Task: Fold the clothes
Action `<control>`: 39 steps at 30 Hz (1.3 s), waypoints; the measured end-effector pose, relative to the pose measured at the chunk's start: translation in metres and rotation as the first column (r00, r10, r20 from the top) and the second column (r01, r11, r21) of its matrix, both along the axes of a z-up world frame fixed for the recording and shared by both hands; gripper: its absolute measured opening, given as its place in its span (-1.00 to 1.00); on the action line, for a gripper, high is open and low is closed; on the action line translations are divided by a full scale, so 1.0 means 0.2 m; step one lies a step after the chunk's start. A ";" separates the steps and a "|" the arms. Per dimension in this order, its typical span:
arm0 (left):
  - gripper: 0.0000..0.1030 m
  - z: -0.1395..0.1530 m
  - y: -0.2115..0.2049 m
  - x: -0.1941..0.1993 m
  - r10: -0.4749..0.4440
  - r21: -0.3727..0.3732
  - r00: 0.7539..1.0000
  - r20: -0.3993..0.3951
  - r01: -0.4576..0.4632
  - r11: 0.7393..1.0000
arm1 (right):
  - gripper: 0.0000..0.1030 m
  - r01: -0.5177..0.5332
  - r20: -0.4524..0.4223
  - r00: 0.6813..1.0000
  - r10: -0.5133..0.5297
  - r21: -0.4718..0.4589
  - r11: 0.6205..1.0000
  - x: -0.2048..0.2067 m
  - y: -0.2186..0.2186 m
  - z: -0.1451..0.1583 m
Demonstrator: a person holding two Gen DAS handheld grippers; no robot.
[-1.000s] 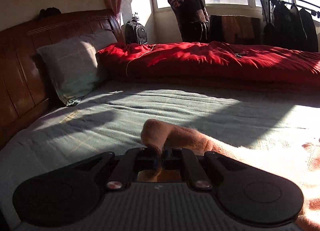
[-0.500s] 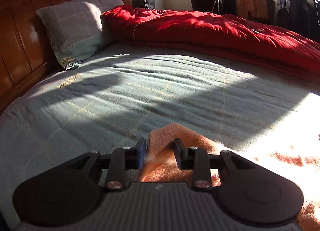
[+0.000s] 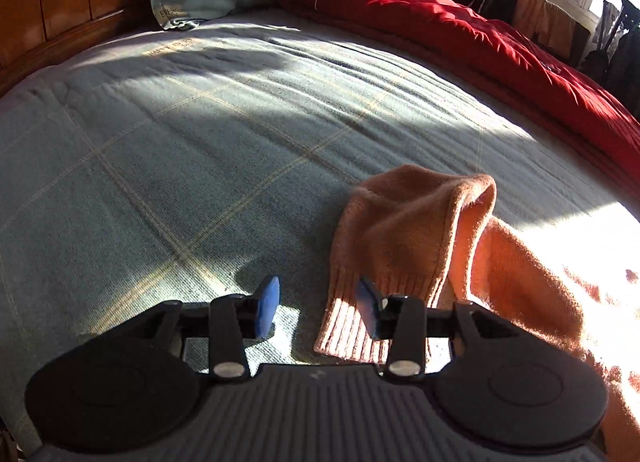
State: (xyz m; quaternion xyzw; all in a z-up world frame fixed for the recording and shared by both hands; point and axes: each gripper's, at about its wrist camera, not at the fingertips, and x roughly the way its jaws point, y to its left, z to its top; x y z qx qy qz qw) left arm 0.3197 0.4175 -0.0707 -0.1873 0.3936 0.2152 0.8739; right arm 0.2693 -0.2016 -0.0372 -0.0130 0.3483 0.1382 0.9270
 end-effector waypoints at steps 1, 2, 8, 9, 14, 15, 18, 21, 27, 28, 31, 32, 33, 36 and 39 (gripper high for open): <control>-0.15 -0.03 -0.01 0.00 -0.002 -0.011 1.000 -0.003 0.002 1.000 | 0.41 0.001 0.002 1.000 -0.001 -0.002 1.000 -0.01 0.00 0.01; -0.13 -0.06 -0.02 0.00 -0.004 -0.023 1.000 -0.007 0.004 1.000 | 0.42 0.003 0.004 1.000 -0.003 -0.004 1.000 -0.02 0.00 0.01; -0.64 -0.09 -0.16 0.02 -0.086 0.087 0.996 -0.037 0.089 0.992 | 0.44 0.021 0.008 1.000 -0.021 -0.010 1.000 -0.03 -0.01 0.02; -0.75 -0.08 -0.18 0.02 -0.100 0.114 0.994 -0.047 0.105 0.988 | 0.44 0.022 0.008 1.000 -0.022 -0.011 1.000 -0.03 -0.01 0.02; -0.90 0.04 -0.09 -0.01 -0.061 0.223 0.997 -0.054 0.072 0.972 | 0.44 0.018 0.013 1.000 -0.017 -0.025 1.000 -0.03 0.01 0.02; -0.90 0.07 -0.05 -0.02 -0.039 0.253 0.998 -0.048 0.050 0.966 | 0.44 0.018 0.012 1.000 -0.018 -0.027 0.999 -0.03 0.01 0.02; -0.90 0.15 0.08 -0.06 0.044 0.298 0.999 -0.033 -0.032 0.954 | 0.44 0.020 0.011 1.000 -0.020 -0.033 0.999 -0.02 0.02 0.02; -0.86 0.22 0.21 -0.09 0.135 0.347 0.991 -0.027 -0.117 0.931 | 0.44 0.017 0.005 1.000 -0.017 -0.035 0.999 -0.01 0.04 0.01; -0.70 0.21 0.30 -0.13 0.190 0.307 0.982 -0.019 -0.175 0.936 | 0.44 -0.003 -0.003 1.000 0.003 -0.039 0.999 -0.01 0.09 0.00; -0.70 0.20 0.29 -0.13 0.189 0.310 0.982 -0.023 -0.173 0.935 | 0.44 -0.005 -0.003 1.000 0.005 -0.041 0.999 -0.01 0.09 0.00; -0.67 0.19 0.26 -0.13 0.197 0.297 0.980 -0.012 -0.185 0.937 | 0.44 -0.015 0.003 1.000 0.015 -0.044 0.999 -0.02 0.11 0.01; -0.67 0.20 0.24 -0.13 0.183 0.289 0.983 -0.006 -0.174 0.942 | 0.44 -0.017 0.006 1.000 0.017 -0.045 0.999 -0.02 0.11 0.02; -0.67 0.20 0.22 -0.12 0.156 0.279 0.988 0.004 -0.151 0.948 | 0.44 -0.020 0.009 1.000 0.020 -0.046 0.999 -0.02 0.11 0.02; -0.67 0.24 0.11 -0.05 0.048 0.250 0.998 0.035 -0.056 0.967 | 0.44 -0.026 0.021 0.999 0.027 -0.028 0.999 -0.03 0.11 0.04; -0.40 0.28 -0.06 0.08 -0.136 0.207 0.989 0.054 0.122 0.971 | 0.44 -0.042 0.029 0.999 0.042 -0.007 0.999 -0.03 0.11 0.05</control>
